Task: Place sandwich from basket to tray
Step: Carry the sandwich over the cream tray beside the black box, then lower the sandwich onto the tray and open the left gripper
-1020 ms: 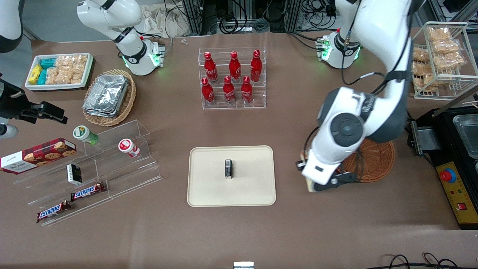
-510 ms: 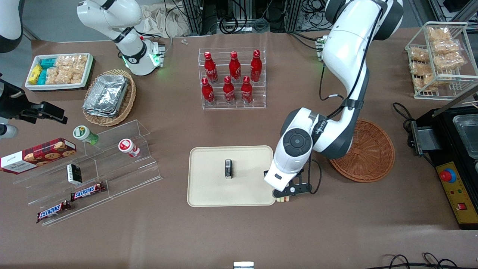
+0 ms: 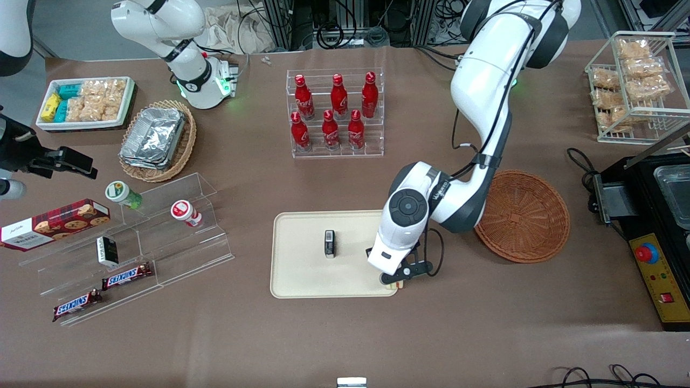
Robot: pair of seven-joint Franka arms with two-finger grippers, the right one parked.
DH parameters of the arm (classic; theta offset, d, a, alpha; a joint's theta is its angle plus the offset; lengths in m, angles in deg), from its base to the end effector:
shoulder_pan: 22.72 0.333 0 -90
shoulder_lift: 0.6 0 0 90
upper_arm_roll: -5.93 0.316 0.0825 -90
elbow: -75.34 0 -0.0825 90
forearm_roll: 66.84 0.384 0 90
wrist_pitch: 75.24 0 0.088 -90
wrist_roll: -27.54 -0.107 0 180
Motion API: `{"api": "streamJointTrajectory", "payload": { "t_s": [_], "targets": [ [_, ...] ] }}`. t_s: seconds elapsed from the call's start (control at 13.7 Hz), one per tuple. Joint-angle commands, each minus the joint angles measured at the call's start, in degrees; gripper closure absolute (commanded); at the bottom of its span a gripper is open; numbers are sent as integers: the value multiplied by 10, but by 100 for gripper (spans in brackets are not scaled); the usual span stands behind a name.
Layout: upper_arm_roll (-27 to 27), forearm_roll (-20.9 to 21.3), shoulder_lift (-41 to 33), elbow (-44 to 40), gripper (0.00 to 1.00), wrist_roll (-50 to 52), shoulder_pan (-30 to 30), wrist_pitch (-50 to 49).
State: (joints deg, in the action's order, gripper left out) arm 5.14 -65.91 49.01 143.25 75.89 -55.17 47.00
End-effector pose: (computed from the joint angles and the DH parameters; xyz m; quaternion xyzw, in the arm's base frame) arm 0.6455 -0.4185 0.2713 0.9907 0.1300 0.0324 0.0255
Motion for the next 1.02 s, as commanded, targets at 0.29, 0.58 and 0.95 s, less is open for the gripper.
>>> {"api": "streamJointTrajectory", "payload": {
  "t_s": [0.29, 0.58, 0.95],
  "targets": [
    [3, 6, 18, -27, 55, -11, -17, -4],
    [3, 7, 16, -22, 50, -47, -17, -32],
    [3, 6, 16, -13, 47, -53, -18, -32]
  ]
}}
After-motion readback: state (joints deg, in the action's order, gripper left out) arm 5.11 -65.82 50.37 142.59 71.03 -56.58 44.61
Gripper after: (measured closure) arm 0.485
